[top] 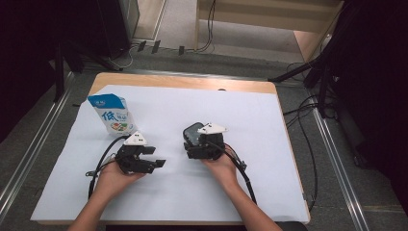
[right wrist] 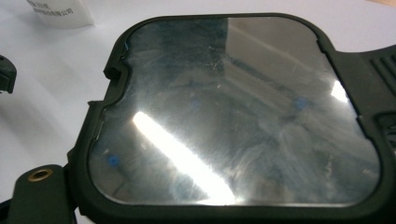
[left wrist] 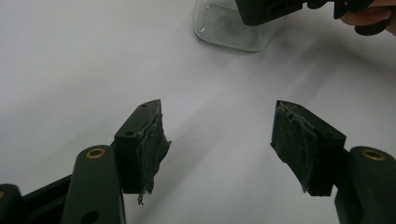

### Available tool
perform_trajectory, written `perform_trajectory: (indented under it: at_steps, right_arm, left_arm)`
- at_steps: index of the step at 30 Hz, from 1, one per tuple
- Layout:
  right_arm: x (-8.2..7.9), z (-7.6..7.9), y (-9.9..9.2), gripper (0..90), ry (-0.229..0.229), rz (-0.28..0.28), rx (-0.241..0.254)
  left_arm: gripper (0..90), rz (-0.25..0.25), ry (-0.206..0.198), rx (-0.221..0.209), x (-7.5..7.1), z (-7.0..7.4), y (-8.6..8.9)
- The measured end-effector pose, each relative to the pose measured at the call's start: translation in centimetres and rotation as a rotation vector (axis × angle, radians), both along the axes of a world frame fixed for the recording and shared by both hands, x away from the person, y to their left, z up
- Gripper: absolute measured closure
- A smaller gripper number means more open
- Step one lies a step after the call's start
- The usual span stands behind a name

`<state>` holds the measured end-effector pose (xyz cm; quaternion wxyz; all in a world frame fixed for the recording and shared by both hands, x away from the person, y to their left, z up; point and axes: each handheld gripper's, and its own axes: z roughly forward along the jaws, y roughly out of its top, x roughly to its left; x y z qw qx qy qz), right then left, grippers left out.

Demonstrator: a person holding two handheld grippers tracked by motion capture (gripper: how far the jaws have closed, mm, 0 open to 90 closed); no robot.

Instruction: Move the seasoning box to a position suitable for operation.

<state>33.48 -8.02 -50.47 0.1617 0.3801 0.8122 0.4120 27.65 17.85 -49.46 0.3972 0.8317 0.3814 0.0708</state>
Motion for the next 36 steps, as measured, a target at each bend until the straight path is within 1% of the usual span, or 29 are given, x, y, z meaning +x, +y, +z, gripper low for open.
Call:
perform_trajectory:
  at_steps: [3,4,5,8,11,13,16,17,22,23,24,26,27,29,31,32,33,34,36]
  right_arm:
    - [-0.1,0.1,-0.1,14.0,0.002,-0.003,-0.001]
    - [-0.1,0.2,-0.1,13.2,0.013,-0.005,0.004]
    - [-0.1,0.2,-0.1,13.2,0.013,-0.005,0.004]
    - [-0.2,0.5,-0.5,12.0,0.019,0.009,0.017]
    - [-0.5,0.8,-0.7,11.4,0.028,0.012,0.013]
    - [-0.7,1.1,-1.0,11.3,0.031,0.016,0.019]
    - [-1.0,1.3,-1.4,9.9,0.029,0.028,0.033]
    - [-1.1,1.4,-1.5,9.3,0.032,0.030,0.034]
    - [-1.8,1.9,-1.9,9.2,0.024,0.035,0.023]
    - [-2.0,1.9,-2.1,8.9,0.021,0.043,0.031]
    - [-2.4,2.1,-2.5,8.8,0.027,0.039,0.049]
    - [-2.5,2.1,-2.7,8.9,0.033,0.043,0.055]
    - [-2.6,2.2,-2.9,8.9,0.042,0.044,0.061]
    - [-2.9,2.5,-3.4,9.0,0.038,0.063,0.072]
    - [-3.3,2.8,-3.8,11.3,0.033,0.069,0.074]
    - [-3.6,2.9,-4.0,14.4,0.026,0.076,0.075]
    - [-3.8,3.0,-4.3,15.7,0.021,0.091,0.078]
    - [-4.0,3.1,-4.6,15.9,0.019,0.096,0.076]
    - [-4.2,3.2,-5.2,18.9,0.012,0.103,0.067]
  left_arm:
    - [34.7,0.002,0.002,0.003,0.1,0.0,0.0]
    - [34.7,0.005,0.000,0.001,0.1,0.0,0.0]
    - [34.7,0.003,0.000,0.001,0.2,0.0,0.0]
    - [34.7,-0.003,0.002,0.003,0.3,0.0,-0.1]
    - [34.7,0.001,0.001,0.000,0.4,0.0,-0.2]
    - [34.7,-0.001,0.000,0.001,0.4,0.0,-0.3]
    - [34.7,-0.007,0.003,0.001,0.5,0.1,-0.3]
    - [34.7,0.000,-0.002,0.002,0.5,0.1,-0.4]
    - [35.3,-0.008,0.001,0.013,0.7,0.1,-0.4]
    - [35.5,-0.003,-0.005,0.020,0.7,0.0,-0.5]
    - [35.8,-0.002,-0.003,0.023,0.8,-0.1,-0.5]
    - [35.9,-0.005,0.008,0.021,0.9,-0.1,-0.5]
    - [36.1,-0.003,0.007,0.016,0.9,-0.1,-0.5]
    - [38.0,0.006,-0.003,0.003,0.9,0.0,-0.6]
    - [44.4,0.004,-0.013,-0.006,0.8,0.1,-0.5]
    - [47.8,0.007,-0.014,-0.010,0.9,0.2,-0.5]
    - [50.2,0.006,-0.006,-0.025,1.0,0.2,-0.5]
    - [52.5,0.001,-0.001,-0.028,1.1,0.3,-0.6]
    - [57.1,-0.007,-0.012,-0.009,1.3,0.6,-0.8]
